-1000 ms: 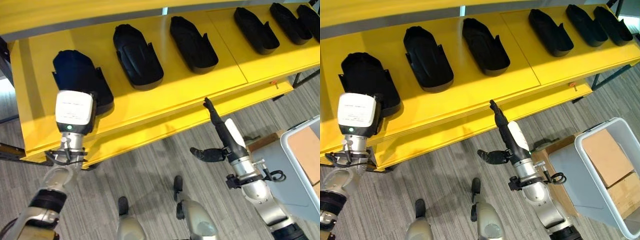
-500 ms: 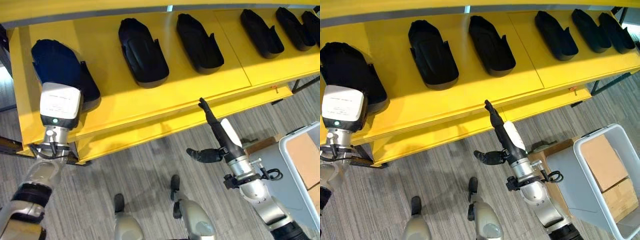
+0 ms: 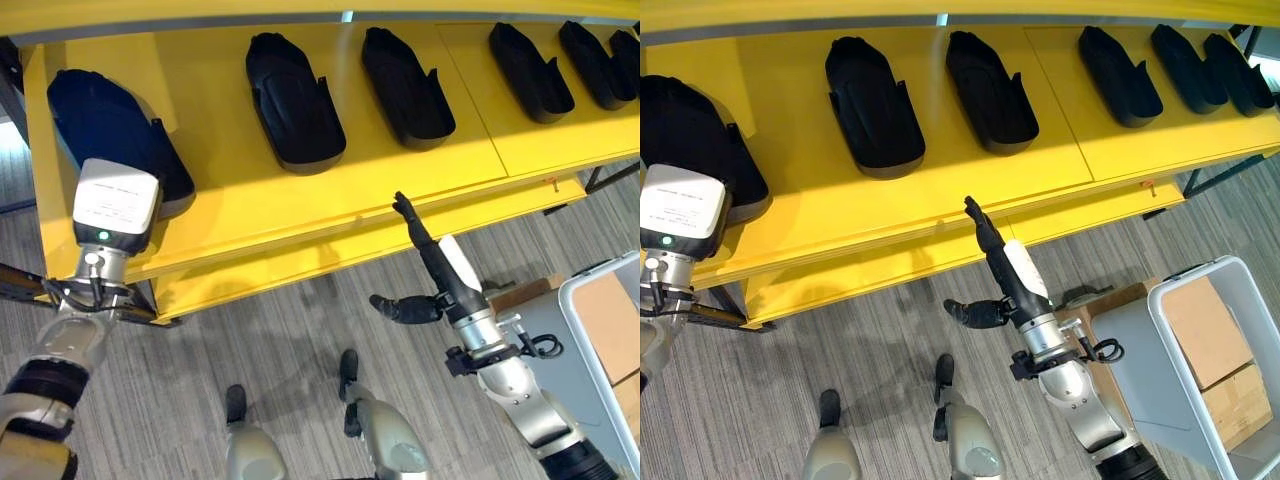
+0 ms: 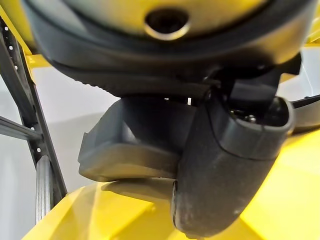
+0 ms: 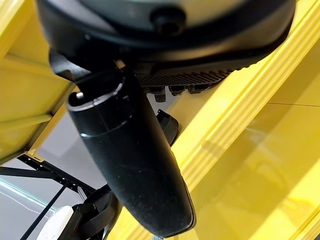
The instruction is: Move parts from the plastic box to the shelf.
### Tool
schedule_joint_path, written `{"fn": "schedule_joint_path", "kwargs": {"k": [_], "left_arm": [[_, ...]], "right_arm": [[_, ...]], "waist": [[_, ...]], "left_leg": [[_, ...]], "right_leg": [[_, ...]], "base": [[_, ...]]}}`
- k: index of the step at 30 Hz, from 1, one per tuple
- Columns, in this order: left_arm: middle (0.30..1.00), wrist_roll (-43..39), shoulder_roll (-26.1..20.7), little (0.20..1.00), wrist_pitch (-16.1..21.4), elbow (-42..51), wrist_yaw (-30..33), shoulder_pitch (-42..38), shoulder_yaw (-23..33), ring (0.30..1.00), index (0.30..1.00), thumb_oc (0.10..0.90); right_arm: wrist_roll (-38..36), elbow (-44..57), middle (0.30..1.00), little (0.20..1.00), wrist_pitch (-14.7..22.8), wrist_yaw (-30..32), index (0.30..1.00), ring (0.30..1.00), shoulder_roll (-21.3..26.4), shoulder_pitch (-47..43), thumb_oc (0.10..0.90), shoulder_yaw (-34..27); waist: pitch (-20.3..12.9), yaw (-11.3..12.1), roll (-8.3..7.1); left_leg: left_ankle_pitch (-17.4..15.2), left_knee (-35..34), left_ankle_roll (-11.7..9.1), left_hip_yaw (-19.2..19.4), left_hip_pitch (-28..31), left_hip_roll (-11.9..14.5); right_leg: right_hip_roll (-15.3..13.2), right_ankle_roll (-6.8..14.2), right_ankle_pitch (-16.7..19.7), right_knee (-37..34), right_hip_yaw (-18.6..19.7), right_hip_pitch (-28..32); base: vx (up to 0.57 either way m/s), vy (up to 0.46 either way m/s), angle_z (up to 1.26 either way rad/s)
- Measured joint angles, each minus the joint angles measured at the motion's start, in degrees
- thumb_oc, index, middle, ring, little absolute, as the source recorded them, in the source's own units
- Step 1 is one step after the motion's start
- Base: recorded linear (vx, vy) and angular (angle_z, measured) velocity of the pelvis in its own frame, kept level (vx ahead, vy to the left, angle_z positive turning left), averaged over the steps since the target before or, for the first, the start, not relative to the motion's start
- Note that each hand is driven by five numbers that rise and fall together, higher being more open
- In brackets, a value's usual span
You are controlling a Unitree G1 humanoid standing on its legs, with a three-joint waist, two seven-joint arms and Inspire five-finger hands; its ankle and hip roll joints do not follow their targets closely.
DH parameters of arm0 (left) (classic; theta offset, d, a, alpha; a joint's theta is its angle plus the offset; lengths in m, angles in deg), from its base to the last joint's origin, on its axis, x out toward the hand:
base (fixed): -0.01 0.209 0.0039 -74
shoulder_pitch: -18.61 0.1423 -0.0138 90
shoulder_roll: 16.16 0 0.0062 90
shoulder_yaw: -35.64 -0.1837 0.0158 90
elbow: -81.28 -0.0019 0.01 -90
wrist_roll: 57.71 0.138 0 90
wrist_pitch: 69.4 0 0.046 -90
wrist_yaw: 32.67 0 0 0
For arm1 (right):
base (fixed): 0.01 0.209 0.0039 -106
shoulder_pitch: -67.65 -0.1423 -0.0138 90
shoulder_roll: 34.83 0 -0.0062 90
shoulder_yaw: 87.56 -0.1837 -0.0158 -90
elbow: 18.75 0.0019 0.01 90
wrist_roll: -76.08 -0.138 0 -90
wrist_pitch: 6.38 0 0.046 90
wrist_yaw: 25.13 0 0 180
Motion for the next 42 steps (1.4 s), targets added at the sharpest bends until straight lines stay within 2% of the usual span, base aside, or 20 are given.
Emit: {"fn": "schedule_joint_path", "kwargs": {"k": [7, 18, 21, 28, 32, 35, 42], "left_arm": [[0.300, 0.6, -1.3, 0.300, 0.9, 0.4, -1.2, -0.5, -0.7, 0.300, 0.300, 0.400], [0.300, 2.3, -6.1, 0.300, 1.8, 1.3, -3.9, -2.6, -6.2, 0.300, 0.300, 0.400], [0.300, 2.3, -6.1, 0.300, 2.3, 1.4, -3.9, -3.2, -6.8, 0.300, 0.300, 0.400], [0.300, 2.8, -6.5, 0.300, 2.5, 1.5, -4.9, -6.0, -9.4, 0.300, 0.300, 0.400], [0.300, 4.0, -6.6, 0.300, 2.6, 1.3, -5.1, -7.1, -10.4, 0.300, 0.300, 0.400], [0.300, 4.0, -7.7, 0.300, 2.9, 1.0, -5.9, -9.7, -13.6, 0.300, 0.300, 0.400], [0.300, 4.4, -8.4, 0.300, 3.5, 0.6, -6.3, -11.3, -14.3, 0.300, 0.300, 0.400]], "right_arm": [[0.0, 0.0, 1.000, 1.000, 0.0, 0.0, 1.000, 1.000, 0.1, 0.0, 0.900, 0.0], [0.0, 0.0, 1.000, 1.000, 0.1, 0.0, 1.000, 1.000, 0.3, 0.1, 0.900, -0.2], [0.0, 0.0, 1.000, 1.000, 0.2, 0.0, 1.000, 1.000, 0.8, 0.1, 0.900, -0.3], [0.0, 0.0, 1.000, 1.000, 0.3, 0.0, 1.000, 1.000, 1.0, 0.0, 0.900, -0.6], [0.0, 0.0, 1.000, 1.000, 0.3, 0.0, 1.000, 1.000, 1.0, 0.1, 0.900, -1.3], [0.0, 0.0, 1.000, 1.000, 0.3, 0.1, 1.000, 1.000, 1.3, 0.0, 0.900, -2.0], [0.1, 0.0, 1.000, 1.000, 0.3, 0.1, 1.000, 1.000, 1.8, 0.5, 0.900, -2.6]], "waist": [[0.0, 0.5, 0.02], [0.2, 0.5, 0.35], [0.9, 0.3, 1.30], [1.4, 0.5, 2.09], [1.4, 0.4, 2.16], [1.5, -0.2, 2.20], [1.6, -1.0, 2.39]], "left_leg": [[-0.3, 1.2, 0.0, -0.9, -1.1, -0.1], [-1.1, 3.1, 0.5, -1.3, -2.4, -1.2], [-1.9, 4.9, 0.8, -2.3, -4.2, -1.7], [-2.3, 6.1, 0.8, -2.5, -5.2, -1.8], [-2.4, 6.7, 0.9, -2.5, -5.6, -2.0], [-2.5, 7.7, 1.0, -2.9, -6.7, -2.5], [-3.4, 10.1, 1.4, -3.3, -8.8, -3.1]], "right_leg": [[-0.2, 0.0, 0.0, 0.0, -0.6, -0.1], [-1.4, 0.3, -0.2, 0.1, -0.8, -0.3], [-1.6, 0.5, -0.3, 0.4, -1.0, -0.8], [-1.9, 0.5, -0.3, 1.0, -1.2, -1.4], [-2.1, 0.5, -0.4, 1.3, -1.2, -1.8], [-2.5, 0.5, -0.4, 1.5, -1.2, -2.4], [-3.1, 0.6, -0.3, 2.5, -1.0, -3.7]], "base": [[0.00, 0.009, 0.05], [-0.01, 0.009, 0.01], [-0.01, 0.014, 0.11], [0.00, 0.004, 0.01], [0.00, 0.000, 0.00], [0.00, 0.005, 0.05], [0.00, 0.007, 0.02]]}}
